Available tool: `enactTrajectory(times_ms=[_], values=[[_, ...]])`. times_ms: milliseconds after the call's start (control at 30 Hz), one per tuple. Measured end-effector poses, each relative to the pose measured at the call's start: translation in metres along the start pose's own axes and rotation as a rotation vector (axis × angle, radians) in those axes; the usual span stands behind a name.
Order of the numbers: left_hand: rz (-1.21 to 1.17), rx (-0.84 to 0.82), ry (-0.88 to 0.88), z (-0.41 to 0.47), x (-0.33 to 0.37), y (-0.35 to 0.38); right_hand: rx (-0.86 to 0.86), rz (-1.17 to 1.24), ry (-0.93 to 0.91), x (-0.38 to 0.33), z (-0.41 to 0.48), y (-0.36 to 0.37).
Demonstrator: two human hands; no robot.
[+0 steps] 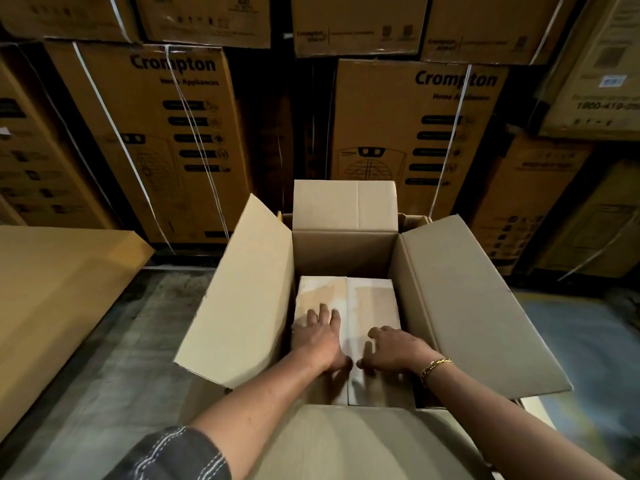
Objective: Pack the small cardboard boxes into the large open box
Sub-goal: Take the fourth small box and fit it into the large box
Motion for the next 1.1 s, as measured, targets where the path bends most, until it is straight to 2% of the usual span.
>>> enactTrajectory(times_ms=[100, 167, 300, 433, 567, 733, 833, 900, 967, 1100], values=[[-0.196, 0.038, 0.002, -0.009, -0.008, -0.021, 0.007, -0.014, -0.015, 0.000, 0.000, -0.004], [-0.282, 0.139, 0.013, -0.018, -0.032, -0.050, 0.022, -0.028, -0.012, 0.000, 0.000, -0.009], [-0.236, 0.344, -0.030, -0.036, -0.084, -0.089, 0.093, -0.124, -0.014, -0.016, 0.008, -0.020], [-0.143, 0.354, 0.007, -0.055, -0.065, -0.072, 0.219, -0.337, 0.022, -0.038, 0.024, -0.026], [-0.171, 0.403, -0.011, -0.051, -0.070, -0.067, 0.196, -0.410, 0.105, -0.035, 0.036, -0.007], [-0.204, 0.444, 0.014, -0.051, -0.071, -0.065, 0.282, -0.173, 0.051, -0.043, 0.013, -0.038], [-0.229, 0.471, 0.023, -0.047, -0.073, -0.063, 0.373, 0.016, 0.071, -0.021, -0.020, -0.067], [-0.232, 0.469, 0.025, -0.048, -0.072, -0.062, 0.400, 0.039, 0.135, 0.002, -0.047, -0.072], [-0.229, 0.465, 0.024, -0.051, -0.070, -0.063, 0.353, 0.014, 0.160, 0.012, -0.064, -0.062], [-0.237, 0.412, 0.030, -0.047, -0.071, -0.071, 0.327, -0.004, 0.128, 0.014, -0.070, -0.058]])
Point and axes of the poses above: each hand's wrist, its own z-axis towards the middle knuckle, its own y-axis out of the palm, x = y × z, the point moved 10 cm from there along z, towards the middle knuckle, and after that the axes turned 14 degrees about -y, right-handed, at the moved point
